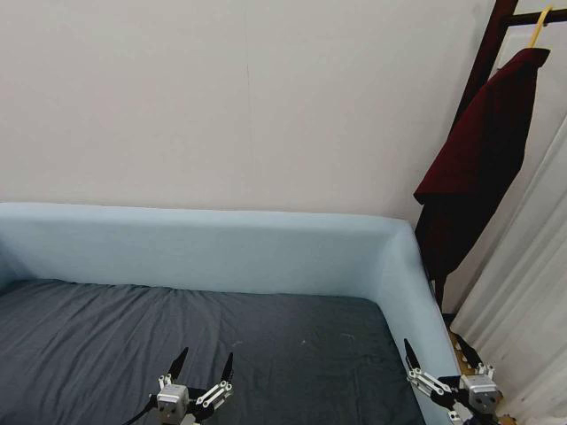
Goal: Pick up the clothes from the sofa and hang them on the clothes hanger.
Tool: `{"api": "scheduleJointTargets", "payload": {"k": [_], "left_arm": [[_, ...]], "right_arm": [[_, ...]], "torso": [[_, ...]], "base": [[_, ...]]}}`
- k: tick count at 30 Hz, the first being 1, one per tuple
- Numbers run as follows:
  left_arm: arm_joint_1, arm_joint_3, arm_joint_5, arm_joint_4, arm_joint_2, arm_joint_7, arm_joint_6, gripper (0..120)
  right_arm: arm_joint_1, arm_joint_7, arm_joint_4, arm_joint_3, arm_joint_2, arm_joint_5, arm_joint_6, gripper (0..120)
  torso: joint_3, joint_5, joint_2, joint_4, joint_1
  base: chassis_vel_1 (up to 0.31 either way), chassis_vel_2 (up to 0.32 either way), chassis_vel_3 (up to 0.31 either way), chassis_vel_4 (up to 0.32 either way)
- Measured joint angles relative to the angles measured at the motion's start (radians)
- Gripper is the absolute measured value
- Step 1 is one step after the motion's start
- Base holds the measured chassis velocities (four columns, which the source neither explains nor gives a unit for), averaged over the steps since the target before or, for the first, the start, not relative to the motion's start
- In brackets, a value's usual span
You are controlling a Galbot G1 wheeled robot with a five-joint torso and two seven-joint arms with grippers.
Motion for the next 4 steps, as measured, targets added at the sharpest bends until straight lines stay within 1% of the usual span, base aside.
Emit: {"api": "scheduleJointTargets", "payload": {"k": [4], "left_arm": [[0.0, 0.0, 0.0, 0.0, 0.0, 0.0, 0.0, 100]], "right_arm": [[0.002, 0.0, -0.001, -0.001, -0.001, 0.0, 0.0, 100]], "torso": [[0.0, 0.0, 0.0, 0.0, 0.0]], "base": [[0.0, 0.0, 0.0, 0.0]]}}
